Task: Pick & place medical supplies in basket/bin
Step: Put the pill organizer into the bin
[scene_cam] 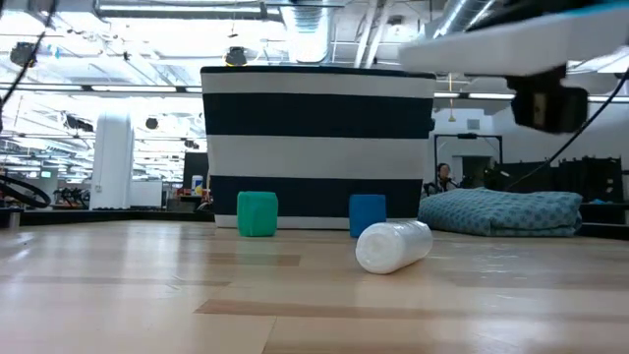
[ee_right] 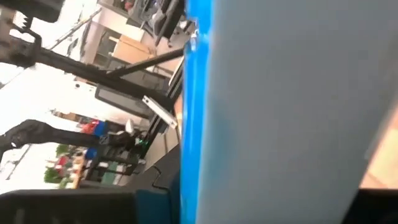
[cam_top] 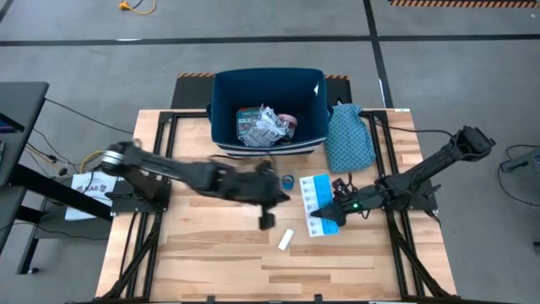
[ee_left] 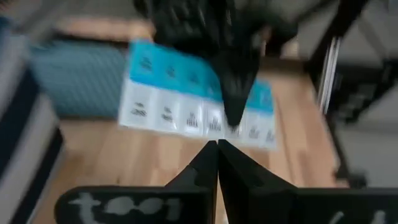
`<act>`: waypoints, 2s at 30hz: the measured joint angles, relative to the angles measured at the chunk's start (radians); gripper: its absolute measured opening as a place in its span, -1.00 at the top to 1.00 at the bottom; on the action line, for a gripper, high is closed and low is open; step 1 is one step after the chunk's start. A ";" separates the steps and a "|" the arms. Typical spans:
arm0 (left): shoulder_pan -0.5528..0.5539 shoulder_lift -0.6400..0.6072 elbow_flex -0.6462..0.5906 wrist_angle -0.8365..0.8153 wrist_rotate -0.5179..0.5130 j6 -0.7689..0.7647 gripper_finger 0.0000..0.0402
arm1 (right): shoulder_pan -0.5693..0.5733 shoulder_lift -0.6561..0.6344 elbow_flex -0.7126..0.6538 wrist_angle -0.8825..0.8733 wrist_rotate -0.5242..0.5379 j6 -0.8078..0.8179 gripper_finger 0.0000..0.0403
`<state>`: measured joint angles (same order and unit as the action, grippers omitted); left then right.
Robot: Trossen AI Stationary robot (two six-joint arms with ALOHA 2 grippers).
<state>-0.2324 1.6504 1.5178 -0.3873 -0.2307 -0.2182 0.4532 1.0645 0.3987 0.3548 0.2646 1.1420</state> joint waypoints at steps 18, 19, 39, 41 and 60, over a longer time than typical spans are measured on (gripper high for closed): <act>-0.084 -0.545 -0.472 0.109 -0.243 -0.092 1.00 | -0.266 0.013 0.478 -0.390 -0.002 -0.322 0.33; -0.083 -0.565 -0.489 0.109 -0.235 -0.092 1.00 | -0.282 0.021 0.507 -0.412 -0.001 -0.341 0.33; -0.053 -0.703 -0.570 0.040 -0.144 -0.050 1.00 | -0.708 0.450 1.277 -0.978 -0.175 -0.705 0.32; -0.029 -0.703 -0.570 0.040 -0.142 -0.050 1.00 | -0.764 0.505 1.347 -1.043 -0.210 -0.748 0.32; 0.295 -0.693 -0.570 0.115 0.122 0.057 1.00 | -1.059 0.849 1.524 -1.440 -0.368 -0.827 0.33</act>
<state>0.0631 0.9569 0.9478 -0.2724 -0.1092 -0.1608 -0.6056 1.9135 1.9228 -1.0851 -0.1034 0.3146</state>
